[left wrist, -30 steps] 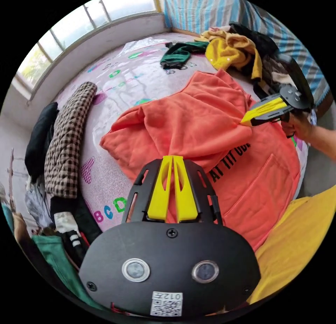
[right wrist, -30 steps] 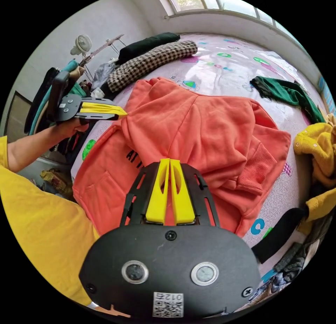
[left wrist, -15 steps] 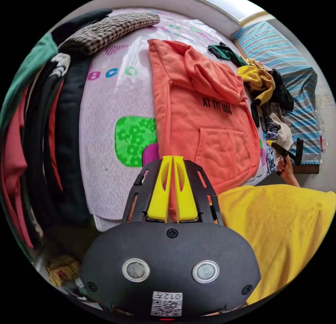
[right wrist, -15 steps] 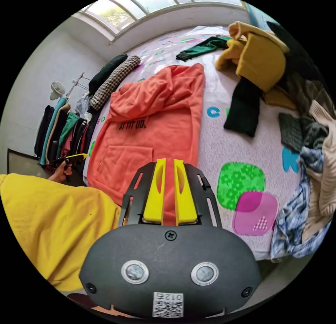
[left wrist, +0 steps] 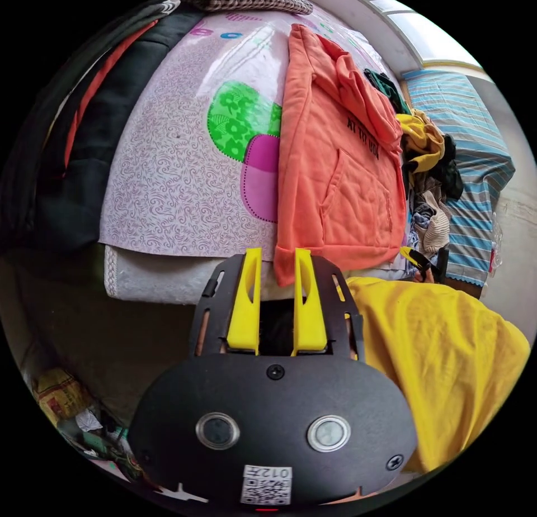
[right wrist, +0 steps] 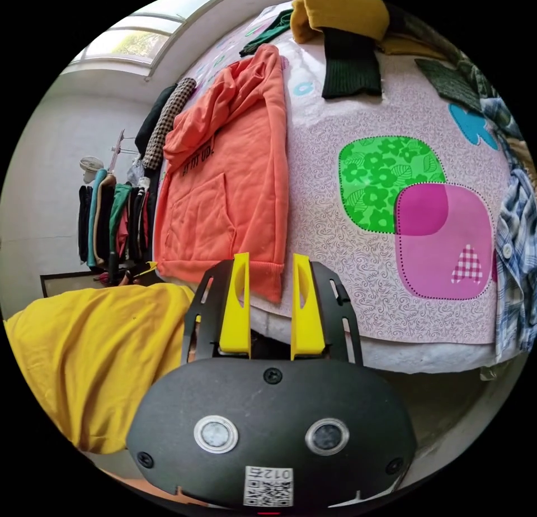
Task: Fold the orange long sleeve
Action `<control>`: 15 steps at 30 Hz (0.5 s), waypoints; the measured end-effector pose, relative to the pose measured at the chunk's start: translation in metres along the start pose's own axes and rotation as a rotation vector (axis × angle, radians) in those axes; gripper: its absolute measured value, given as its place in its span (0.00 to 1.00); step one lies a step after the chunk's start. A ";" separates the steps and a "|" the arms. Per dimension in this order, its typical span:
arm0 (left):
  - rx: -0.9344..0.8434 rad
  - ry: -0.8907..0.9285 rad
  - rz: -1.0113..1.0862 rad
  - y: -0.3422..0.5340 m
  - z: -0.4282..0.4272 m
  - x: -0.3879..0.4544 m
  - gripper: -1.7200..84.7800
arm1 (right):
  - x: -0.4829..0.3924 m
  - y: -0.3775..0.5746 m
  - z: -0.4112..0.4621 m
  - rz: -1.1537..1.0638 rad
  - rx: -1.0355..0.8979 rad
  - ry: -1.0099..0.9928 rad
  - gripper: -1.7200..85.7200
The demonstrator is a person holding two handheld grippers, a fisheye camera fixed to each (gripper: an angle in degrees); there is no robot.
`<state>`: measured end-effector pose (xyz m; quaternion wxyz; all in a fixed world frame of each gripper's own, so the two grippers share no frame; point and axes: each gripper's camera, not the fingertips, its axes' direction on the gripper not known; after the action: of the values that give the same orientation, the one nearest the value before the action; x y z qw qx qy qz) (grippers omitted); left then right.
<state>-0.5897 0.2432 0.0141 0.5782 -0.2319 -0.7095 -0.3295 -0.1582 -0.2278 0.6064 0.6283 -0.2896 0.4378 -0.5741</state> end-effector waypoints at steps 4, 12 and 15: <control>-0.035 0.004 0.031 0.000 0.007 -0.010 0.11 | 0.004 0.003 -0.004 -0.031 -0.048 -0.065 0.11; -0.048 0.043 0.069 0.000 0.006 -0.029 0.09 | 0.022 0.009 -0.032 -0.025 -0.089 -0.092 0.11; -0.093 0.042 0.091 -0.004 0.011 -0.032 0.07 | 0.030 0.012 -0.045 -0.017 -0.107 -0.114 0.09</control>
<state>-0.5920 0.2503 -0.0195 0.5958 -0.2837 -0.6699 -0.3403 -0.1932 -0.2484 0.5697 0.6309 -0.3589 0.4288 -0.5378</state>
